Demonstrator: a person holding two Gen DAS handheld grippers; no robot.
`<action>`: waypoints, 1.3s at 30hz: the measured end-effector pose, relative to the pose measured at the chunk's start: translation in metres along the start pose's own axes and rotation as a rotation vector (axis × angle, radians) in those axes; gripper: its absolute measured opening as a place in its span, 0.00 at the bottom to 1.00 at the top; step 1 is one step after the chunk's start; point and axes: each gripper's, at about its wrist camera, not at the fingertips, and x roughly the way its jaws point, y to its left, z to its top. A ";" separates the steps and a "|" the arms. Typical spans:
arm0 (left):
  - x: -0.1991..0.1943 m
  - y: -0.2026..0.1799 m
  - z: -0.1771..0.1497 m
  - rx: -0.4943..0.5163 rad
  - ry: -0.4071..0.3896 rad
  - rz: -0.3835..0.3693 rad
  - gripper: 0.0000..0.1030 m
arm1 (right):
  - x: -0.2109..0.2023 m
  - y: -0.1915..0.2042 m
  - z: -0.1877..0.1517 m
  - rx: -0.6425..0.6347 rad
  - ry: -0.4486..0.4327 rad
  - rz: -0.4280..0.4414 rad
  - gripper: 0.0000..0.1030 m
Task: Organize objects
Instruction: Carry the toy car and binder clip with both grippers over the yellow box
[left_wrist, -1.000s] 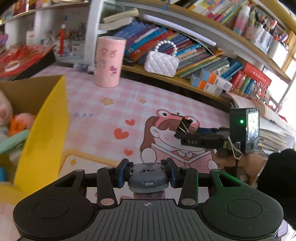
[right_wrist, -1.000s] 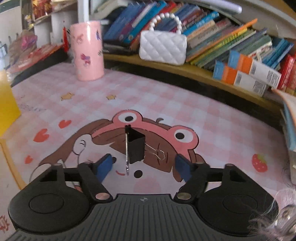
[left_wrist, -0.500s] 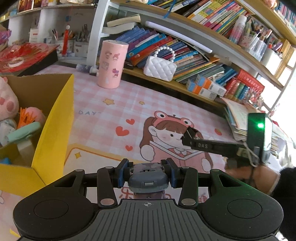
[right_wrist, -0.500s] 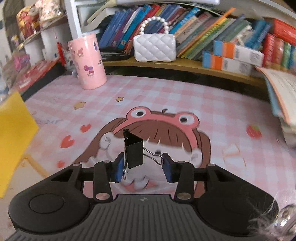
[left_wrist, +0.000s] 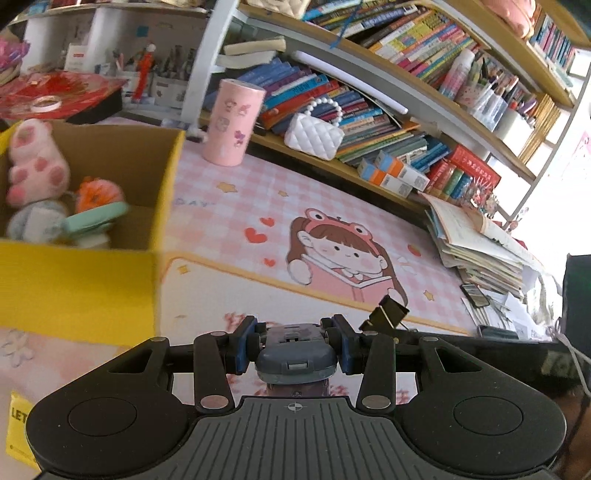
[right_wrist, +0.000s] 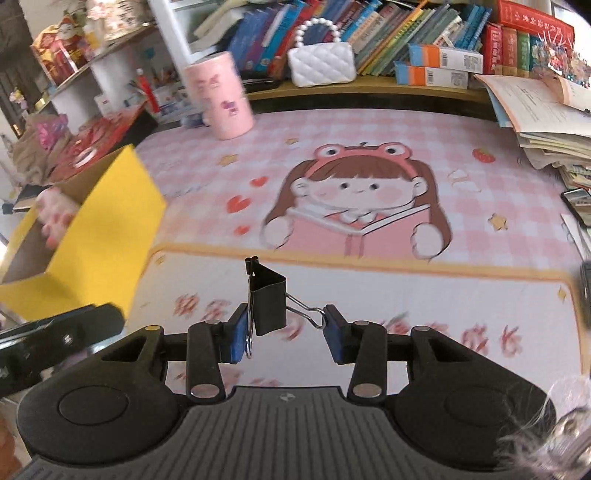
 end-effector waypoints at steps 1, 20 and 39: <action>-0.006 0.006 -0.002 -0.004 -0.003 0.003 0.40 | -0.002 0.008 -0.004 -0.009 -0.001 0.001 0.38; -0.129 0.118 -0.037 -0.126 -0.115 0.109 0.40 | -0.019 0.175 -0.067 -0.223 0.032 0.098 0.38; -0.177 0.168 -0.045 -0.111 -0.157 0.077 0.40 | -0.038 0.254 -0.101 -0.263 -0.013 0.093 0.38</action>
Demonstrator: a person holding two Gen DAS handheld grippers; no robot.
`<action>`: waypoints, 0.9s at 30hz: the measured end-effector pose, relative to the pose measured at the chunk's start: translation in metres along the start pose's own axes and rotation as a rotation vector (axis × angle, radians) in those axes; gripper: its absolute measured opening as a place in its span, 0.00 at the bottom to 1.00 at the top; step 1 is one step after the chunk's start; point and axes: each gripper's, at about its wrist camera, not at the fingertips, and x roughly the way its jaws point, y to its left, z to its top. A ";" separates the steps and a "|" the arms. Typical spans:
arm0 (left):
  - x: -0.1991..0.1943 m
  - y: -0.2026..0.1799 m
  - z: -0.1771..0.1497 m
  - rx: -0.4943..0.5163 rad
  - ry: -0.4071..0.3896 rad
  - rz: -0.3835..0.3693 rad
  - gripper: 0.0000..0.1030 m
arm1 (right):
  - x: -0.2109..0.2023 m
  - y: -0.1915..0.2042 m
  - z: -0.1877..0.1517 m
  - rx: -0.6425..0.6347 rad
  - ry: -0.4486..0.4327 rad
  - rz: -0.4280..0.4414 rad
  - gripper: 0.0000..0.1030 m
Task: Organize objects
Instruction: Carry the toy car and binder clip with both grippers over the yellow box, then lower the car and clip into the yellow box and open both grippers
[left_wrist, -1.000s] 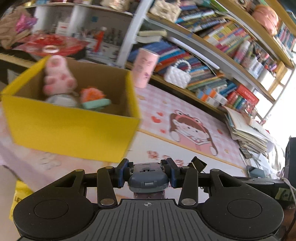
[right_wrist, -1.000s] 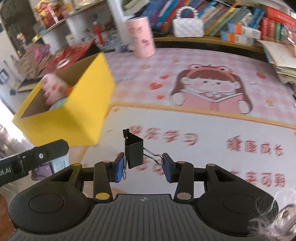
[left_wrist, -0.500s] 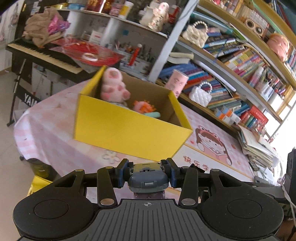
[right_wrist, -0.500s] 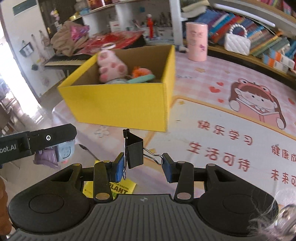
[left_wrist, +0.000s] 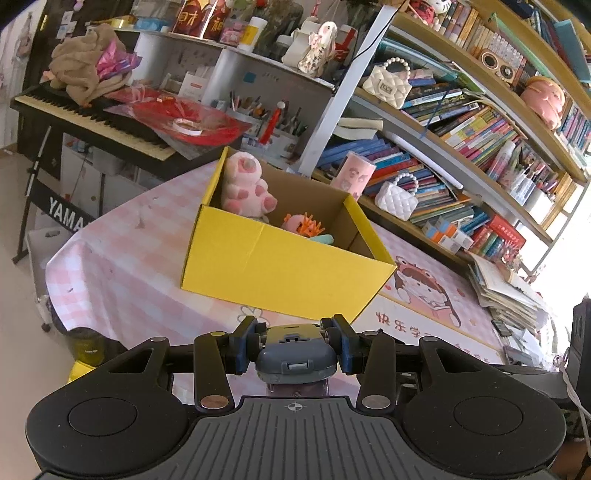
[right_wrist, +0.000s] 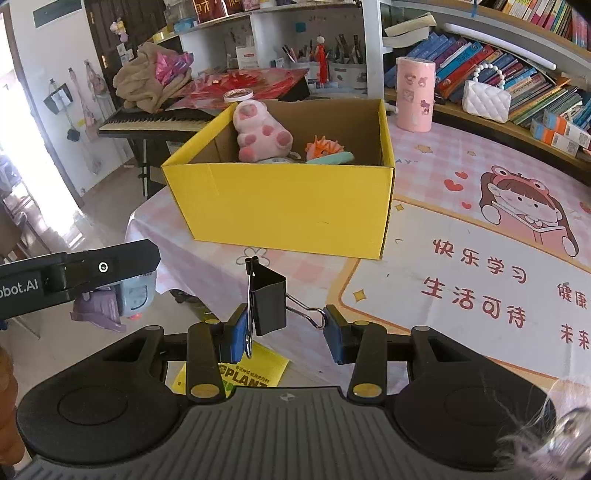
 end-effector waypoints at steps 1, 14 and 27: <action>-0.001 0.001 0.000 0.002 -0.001 -0.004 0.40 | -0.001 0.002 0.000 0.001 -0.003 -0.004 0.38; 0.005 0.006 0.026 0.016 -0.043 -0.043 0.40 | -0.003 0.009 0.020 -0.026 -0.034 -0.047 0.38; 0.040 -0.004 0.087 0.013 -0.156 -0.015 0.40 | 0.018 -0.001 0.081 -0.082 -0.103 -0.028 0.38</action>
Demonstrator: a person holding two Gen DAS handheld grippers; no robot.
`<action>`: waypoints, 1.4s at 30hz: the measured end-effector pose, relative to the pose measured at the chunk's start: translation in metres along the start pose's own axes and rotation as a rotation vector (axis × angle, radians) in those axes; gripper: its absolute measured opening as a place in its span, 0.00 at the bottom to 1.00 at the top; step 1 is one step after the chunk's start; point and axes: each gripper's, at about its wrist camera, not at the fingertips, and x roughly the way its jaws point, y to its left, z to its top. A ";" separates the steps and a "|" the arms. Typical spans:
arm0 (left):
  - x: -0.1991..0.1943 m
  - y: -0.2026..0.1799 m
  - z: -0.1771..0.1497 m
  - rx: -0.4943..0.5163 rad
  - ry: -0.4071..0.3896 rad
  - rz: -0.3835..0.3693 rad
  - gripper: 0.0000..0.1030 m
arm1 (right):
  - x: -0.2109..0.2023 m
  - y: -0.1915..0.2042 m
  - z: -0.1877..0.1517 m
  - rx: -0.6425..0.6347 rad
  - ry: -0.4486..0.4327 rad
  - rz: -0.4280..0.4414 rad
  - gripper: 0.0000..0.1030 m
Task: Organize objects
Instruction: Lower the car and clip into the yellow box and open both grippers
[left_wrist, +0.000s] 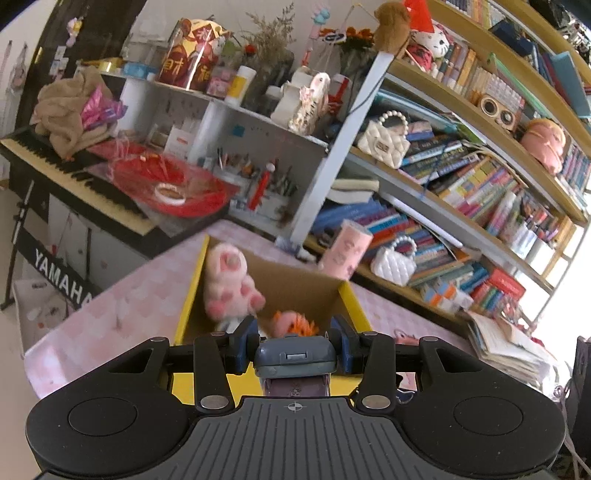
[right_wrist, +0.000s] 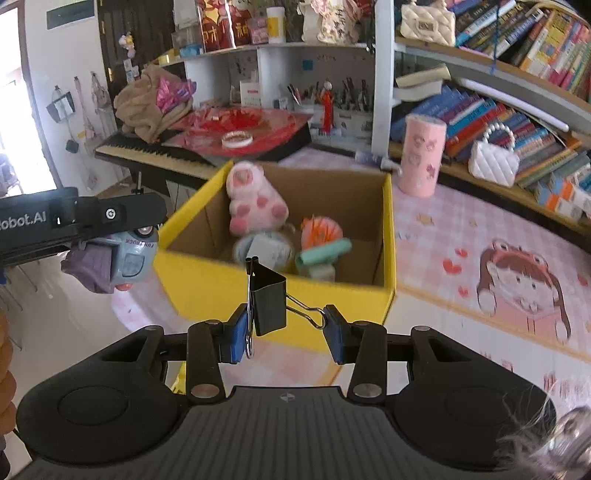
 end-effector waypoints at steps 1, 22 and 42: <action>0.006 -0.001 0.003 0.001 -0.002 0.008 0.40 | 0.004 -0.002 0.005 -0.005 -0.005 0.003 0.38; 0.115 -0.002 -0.007 0.035 0.126 0.214 0.40 | 0.114 -0.038 0.049 -0.208 0.056 0.079 0.38; 0.144 -0.001 -0.015 0.052 0.212 0.312 0.40 | 0.158 -0.025 0.062 -0.479 0.153 0.267 0.39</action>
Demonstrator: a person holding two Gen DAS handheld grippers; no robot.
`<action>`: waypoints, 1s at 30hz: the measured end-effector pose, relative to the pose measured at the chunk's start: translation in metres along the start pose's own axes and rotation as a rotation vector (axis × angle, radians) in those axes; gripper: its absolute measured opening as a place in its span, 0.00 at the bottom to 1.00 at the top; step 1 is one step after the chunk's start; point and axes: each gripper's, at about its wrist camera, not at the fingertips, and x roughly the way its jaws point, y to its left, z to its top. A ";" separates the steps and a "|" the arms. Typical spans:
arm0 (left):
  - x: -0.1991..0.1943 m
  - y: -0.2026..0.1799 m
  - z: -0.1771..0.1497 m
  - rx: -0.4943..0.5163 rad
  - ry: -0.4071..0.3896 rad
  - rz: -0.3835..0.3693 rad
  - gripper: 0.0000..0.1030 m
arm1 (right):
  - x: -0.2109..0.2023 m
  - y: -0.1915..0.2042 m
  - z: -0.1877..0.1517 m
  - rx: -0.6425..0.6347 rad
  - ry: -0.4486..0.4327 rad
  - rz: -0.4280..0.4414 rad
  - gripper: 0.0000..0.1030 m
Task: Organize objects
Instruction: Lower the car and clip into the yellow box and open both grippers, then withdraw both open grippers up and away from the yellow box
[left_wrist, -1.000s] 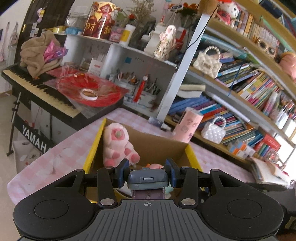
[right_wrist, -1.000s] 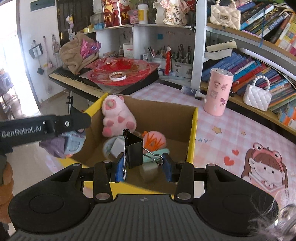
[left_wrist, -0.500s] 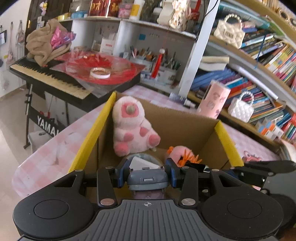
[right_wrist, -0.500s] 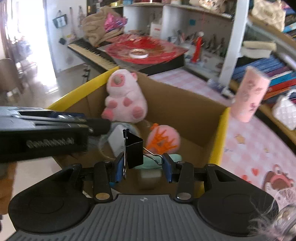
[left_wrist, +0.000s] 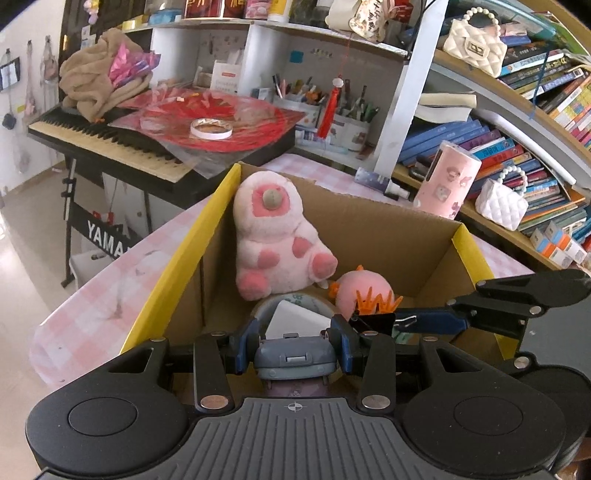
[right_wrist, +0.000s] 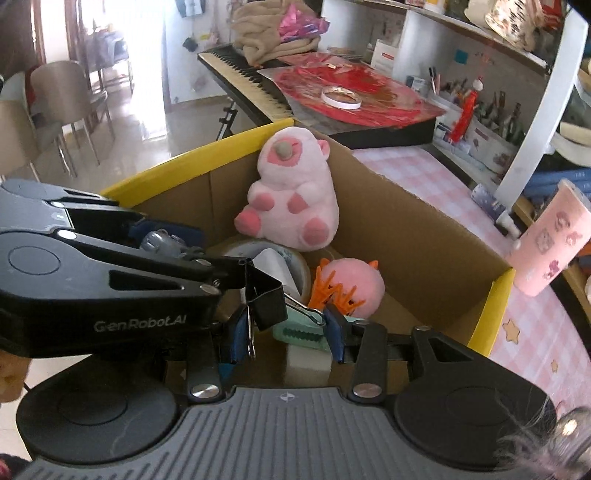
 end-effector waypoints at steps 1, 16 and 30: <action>-0.001 0.000 0.000 -0.001 -0.004 0.001 0.40 | 0.001 -0.001 0.000 -0.003 -0.001 -0.001 0.39; -0.060 0.001 0.001 0.007 -0.202 -0.084 0.55 | -0.030 0.005 -0.009 0.148 -0.106 -0.085 0.55; -0.119 -0.007 -0.016 0.056 -0.271 -0.170 0.78 | -0.126 0.038 -0.058 0.355 -0.246 -0.324 0.64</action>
